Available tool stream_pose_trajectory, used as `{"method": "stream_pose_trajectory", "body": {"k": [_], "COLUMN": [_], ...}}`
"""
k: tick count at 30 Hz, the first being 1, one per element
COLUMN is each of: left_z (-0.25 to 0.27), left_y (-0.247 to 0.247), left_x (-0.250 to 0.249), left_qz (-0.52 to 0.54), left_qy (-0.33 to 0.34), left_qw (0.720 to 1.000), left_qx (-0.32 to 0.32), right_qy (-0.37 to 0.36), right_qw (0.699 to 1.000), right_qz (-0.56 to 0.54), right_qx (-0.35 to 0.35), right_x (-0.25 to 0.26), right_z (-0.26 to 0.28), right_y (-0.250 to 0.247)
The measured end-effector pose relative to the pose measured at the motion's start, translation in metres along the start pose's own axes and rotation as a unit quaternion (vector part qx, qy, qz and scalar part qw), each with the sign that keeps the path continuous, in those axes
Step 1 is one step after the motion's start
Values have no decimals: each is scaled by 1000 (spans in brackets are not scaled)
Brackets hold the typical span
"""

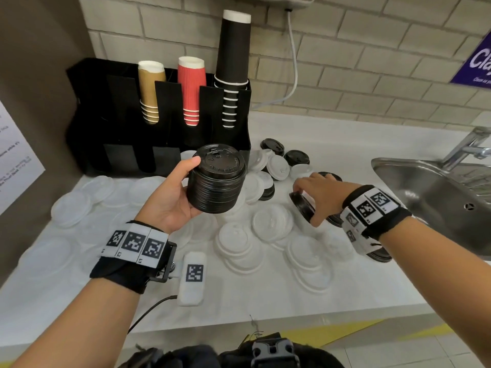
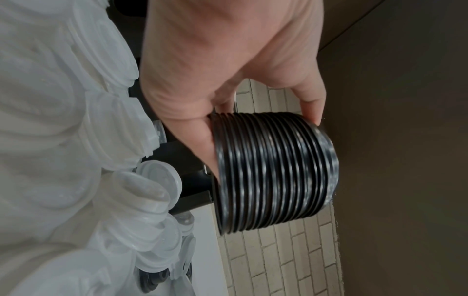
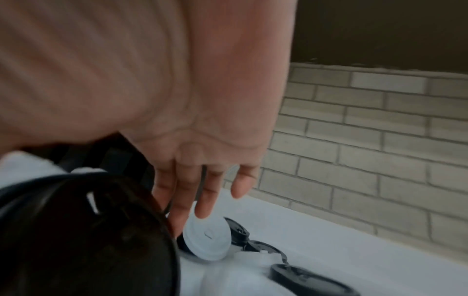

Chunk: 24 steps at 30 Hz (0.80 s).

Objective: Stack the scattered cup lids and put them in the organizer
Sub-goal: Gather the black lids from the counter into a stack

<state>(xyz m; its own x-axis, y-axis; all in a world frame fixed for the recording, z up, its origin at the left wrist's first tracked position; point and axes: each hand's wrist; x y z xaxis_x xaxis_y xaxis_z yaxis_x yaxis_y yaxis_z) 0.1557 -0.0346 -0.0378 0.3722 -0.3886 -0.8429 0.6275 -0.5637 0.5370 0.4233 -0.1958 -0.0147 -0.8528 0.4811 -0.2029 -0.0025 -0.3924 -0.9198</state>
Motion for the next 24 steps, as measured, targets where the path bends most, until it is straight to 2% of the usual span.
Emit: {"method": "stream_pose_trajectory", "body": {"k": [2, 4, 7, 8, 10, 15, 20, 24], "left_z": [0, -1, 0, 2, 2, 5, 7, 8], "left_y": [-2, -1, 4, 7, 11, 19, 16, 15], "left_x": [2, 4, 9, 10, 12, 17, 20, 23], "left_qz": [-1, -2, -18, -26, -43, -87, -105, -98], "left_qy": [-3, -9, -20, -23, -23, -15, 3, 0], "left_qw": [1000, 1000, 1000, 999, 998, 995, 994, 995], "left_qx": [1, 4, 13, 18, 31, 37, 36, 30], "right_qy": [8, -9, -77, -103, -150, -215, -222, -222], "right_qw": [993, 971, 892, 870, 848, 844, 876, 887], "right_qz": [-115, -236, -443, -479, -507, -490, -418, -393], "right_qx": [-7, -27, -51, -50, -40, -36, -88, -98], "right_x": [0, 3, 16, 23, 40, 69, 76, 78], "right_z": [1, 1, 5, 8, 14, 24, 26, 26], "right_y": [-4, -10, -24, -30, -39, -49, -50, -50]}}
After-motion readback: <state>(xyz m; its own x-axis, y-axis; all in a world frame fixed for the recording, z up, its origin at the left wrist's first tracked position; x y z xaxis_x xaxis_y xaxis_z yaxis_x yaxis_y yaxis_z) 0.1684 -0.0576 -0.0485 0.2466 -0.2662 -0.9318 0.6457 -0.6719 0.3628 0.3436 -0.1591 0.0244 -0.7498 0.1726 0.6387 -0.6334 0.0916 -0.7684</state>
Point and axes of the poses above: each hand's wrist, its own z-axis away from the middle knuckle, its own y-axis out of the palm, x = y × z, and after that the axes turned 12 degrees about y, right-handed
